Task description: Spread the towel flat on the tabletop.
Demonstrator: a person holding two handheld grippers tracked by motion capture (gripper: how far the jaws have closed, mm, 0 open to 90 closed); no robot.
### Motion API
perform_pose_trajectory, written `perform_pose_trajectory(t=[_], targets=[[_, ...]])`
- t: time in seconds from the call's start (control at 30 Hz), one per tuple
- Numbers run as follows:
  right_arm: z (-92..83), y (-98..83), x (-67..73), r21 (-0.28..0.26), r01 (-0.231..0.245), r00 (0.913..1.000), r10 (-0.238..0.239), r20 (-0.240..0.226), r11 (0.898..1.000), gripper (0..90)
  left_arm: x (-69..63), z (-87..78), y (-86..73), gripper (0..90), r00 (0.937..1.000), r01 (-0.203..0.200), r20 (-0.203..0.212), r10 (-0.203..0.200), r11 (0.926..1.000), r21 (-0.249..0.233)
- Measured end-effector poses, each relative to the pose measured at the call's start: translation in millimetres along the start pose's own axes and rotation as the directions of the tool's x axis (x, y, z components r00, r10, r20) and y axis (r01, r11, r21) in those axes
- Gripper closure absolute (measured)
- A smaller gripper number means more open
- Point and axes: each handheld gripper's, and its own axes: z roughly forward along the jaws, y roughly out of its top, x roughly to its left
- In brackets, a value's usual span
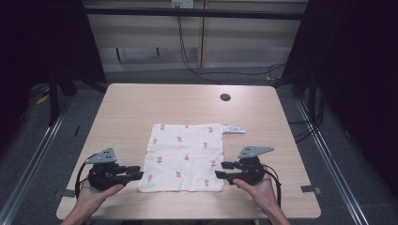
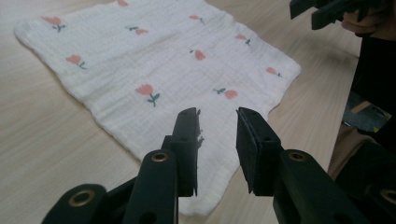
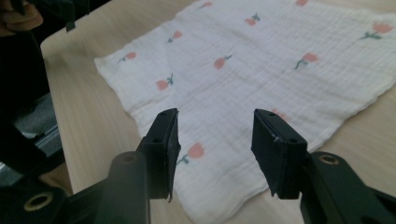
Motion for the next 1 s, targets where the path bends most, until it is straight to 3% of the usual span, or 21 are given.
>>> perform_pose_trajectory(t=[0.1,0.17,0.33,0.4,0.57,0.67,0.77,0.9,1.0], targets=[[2.4,-8.4,3.9,0.052,0.025,0.9996,-0.024,-0.015,0.998,61.6,2.3,9.2,-7.2,70.4,0.9999,-0.015,0.006,0.015,0.9985,0.052],[6.9,-17.2,4.7,0.07,0.031,0.9994,-0.03,-0.015,0.997,63.5,6.0,14.1,-12.4,71.0,0.9997,0.006,0.023,-0.007,0.9976,0.069],[16.3,-24.8,3.6,0.121,0.054,0.9985,-0.055,0.005,0.991,68.2,7.2,22.1,-18.2,73.9,0.9999,-0.01,0.004,0.009,0.9939,0.11],[16.6,-26.1,3.1,0.125,0.06,0.9982,-0.06,0.002,0.99,67.7,6.9,22.5,-19.8,73.8,0.9998,-0.002,0.022,0.0,0.9939,0.11],[21.2,-34.1,6.9,0.166,0.103,0.9933,-0.11,0.035,0.981,62.9,3.0,21.4,-21.4,69.9,0.9998,-0.019,0.0,0.019,0.9917,0.127],[22.6,-36.1,11.9,0.168,0.157,0.9845,-0.168,0.052,0.973,57.5,2.4,20.1,-23.6,66.2,0.9998,-0.018,-0.001,0.019,0.9897,0.142],[23.4,-39.3,19.0,0.173,0.209,0.9703,-0.226,0.085,0.962,58.1,-1.4,21.0,-25.0,61.8,0.9994,-0.033,-0.006,0.034,0.9877,0.153],[23.0,-38.7,17.1,0.171,0.203,0.9705,-0.221,0.097,0.964,68.0,-4.9,27.9,-26.4,60.4,0.9976,-0.068,0.0,0.069,0.9763,0.206],[21.2,-37.5,14.3,0.182,0.187,0.9723,-0.208,0.106,0.965,77.9,-5.0,31.5,-26.9,59.1,0.9977,-0.064,-0.007,0.067,0.9754,0.211]])
